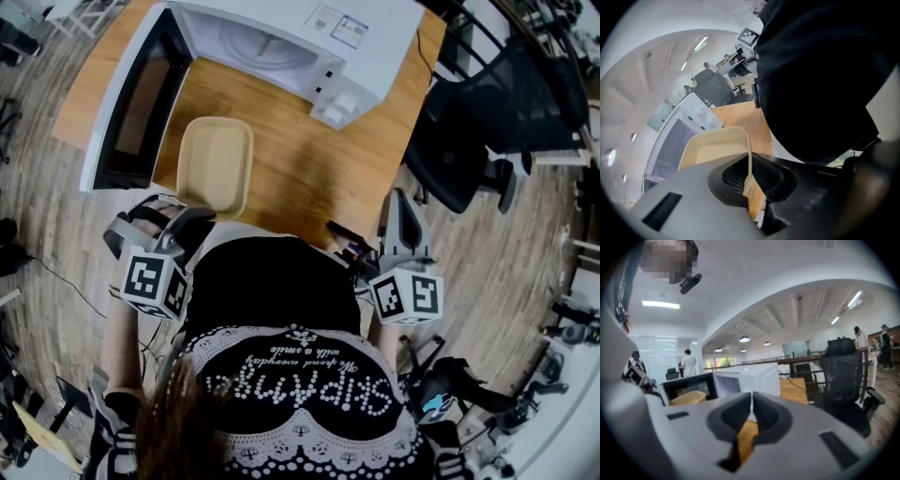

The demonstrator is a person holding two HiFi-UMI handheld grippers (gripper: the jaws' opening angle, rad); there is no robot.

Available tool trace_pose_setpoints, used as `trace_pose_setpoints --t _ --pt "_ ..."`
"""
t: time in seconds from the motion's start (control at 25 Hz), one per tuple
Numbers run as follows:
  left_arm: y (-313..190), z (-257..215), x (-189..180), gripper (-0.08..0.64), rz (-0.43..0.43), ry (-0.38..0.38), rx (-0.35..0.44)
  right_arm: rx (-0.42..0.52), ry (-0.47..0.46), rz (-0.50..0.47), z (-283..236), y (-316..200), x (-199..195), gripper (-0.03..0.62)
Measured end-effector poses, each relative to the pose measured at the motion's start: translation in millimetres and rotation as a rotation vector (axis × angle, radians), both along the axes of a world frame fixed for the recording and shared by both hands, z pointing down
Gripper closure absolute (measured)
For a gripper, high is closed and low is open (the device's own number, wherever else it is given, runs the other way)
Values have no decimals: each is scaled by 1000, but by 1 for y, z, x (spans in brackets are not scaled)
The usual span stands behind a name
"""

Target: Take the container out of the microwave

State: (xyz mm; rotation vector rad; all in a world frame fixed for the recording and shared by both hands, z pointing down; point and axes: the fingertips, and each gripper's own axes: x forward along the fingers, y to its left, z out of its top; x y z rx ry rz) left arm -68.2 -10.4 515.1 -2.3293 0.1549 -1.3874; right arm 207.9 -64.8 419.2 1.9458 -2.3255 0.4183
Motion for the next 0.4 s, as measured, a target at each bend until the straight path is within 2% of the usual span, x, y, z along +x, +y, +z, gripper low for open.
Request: trace_pose_setpoints --t 0.4 --pt "0 1 -2 515 2 -11 1 0 0 3 0 0 0 557"
